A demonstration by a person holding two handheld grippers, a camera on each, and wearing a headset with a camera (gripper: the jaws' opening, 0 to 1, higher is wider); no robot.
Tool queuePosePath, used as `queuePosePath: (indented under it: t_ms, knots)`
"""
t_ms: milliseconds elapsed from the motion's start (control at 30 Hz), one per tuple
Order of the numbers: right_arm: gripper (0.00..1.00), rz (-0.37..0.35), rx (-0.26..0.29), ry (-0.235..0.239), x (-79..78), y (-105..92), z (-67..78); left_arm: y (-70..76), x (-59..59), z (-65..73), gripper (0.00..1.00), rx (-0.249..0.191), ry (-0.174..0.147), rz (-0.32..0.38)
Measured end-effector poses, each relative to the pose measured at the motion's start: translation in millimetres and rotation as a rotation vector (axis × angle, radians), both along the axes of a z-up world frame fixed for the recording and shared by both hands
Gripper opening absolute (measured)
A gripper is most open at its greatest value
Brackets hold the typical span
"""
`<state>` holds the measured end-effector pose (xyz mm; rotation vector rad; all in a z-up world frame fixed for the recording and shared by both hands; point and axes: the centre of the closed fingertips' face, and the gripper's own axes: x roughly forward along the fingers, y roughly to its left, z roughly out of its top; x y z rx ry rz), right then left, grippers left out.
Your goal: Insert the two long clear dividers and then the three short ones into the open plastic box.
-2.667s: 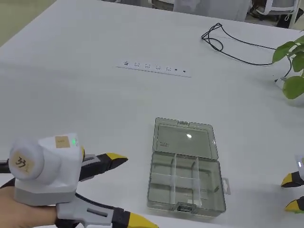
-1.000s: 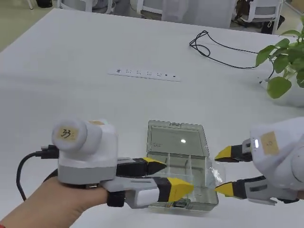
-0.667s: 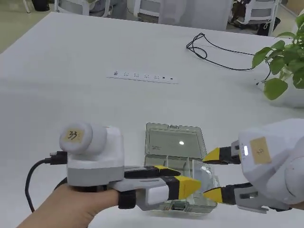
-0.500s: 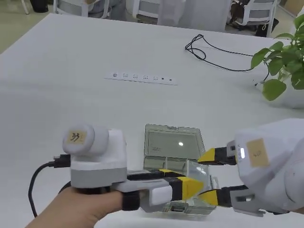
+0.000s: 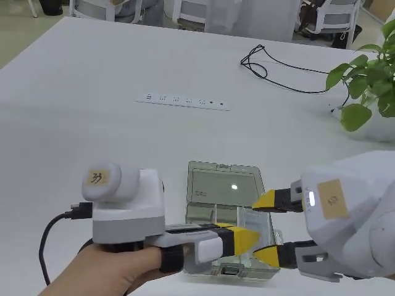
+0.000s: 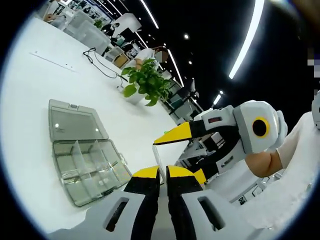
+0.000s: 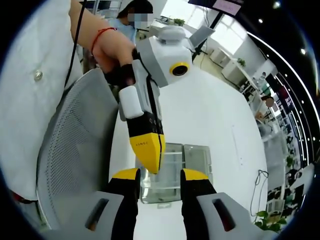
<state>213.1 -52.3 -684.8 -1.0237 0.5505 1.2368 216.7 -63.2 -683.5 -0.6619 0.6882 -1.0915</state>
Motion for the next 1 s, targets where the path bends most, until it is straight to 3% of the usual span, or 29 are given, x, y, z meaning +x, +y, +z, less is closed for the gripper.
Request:
queuePosePath:
  t_ms: [100, 333, 567, 633, 733, 800, 900, 933, 1000]
  knots:
    - [0.33, 0.007, -0.007, -0.003, -1.2, -0.2, -0.7, -0.5, -1.6, -1.4, 0.00, 0.003, 0.003, -0.006]
    - [0.33, 0.012, -0.013, -0.017, -0.3, -1.9, -0.5, -1.8, -0.9, -2.5, 0.00, -0.014, 0.056, 0.017]
    - [0.35, 0.018, -0.021, -0.035, 1.9, -1.4, -1.3, -1.4, -0.9, -4.3, 0.00, -0.024, 0.087, 0.031]
    - [0.33, 0.017, -0.018, -0.033, 2.4, -1.0, -0.4, -2.3, -1.0, -5.6, 0.00, -0.008, 0.060, 0.029]
    - [0.34, 0.009, 0.006, -0.026, 4.2, -1.2, 6.5, -1.5, -1.4, -6.7, 0.00, 0.002, 0.052, 0.024]
    - [0.34, -0.011, 0.051, 0.016, 4.7, -2.0, 11.6, -0.7, -2.5, -5.3, 0.00, 0.008, 0.030, 0.013]
    - [0.33, -0.046, 0.121, 0.088, 8.5, -6.1, 20.7, 0.0, -8.1, -5.8, 0.00, 0.069, -0.088, -0.051]
    - [0.33, -0.048, 0.136, 0.107, 8.8, -7.1, 23.5, -0.3, -10.7, -6.3, 0.00, 0.086, -0.114, -0.071]
    - [0.29, -0.044, 0.175, 0.178, 5.1, -8.9, 29.2, -2.1, -17.7, -5.0, 0.00, 0.112, -0.182, -0.125]
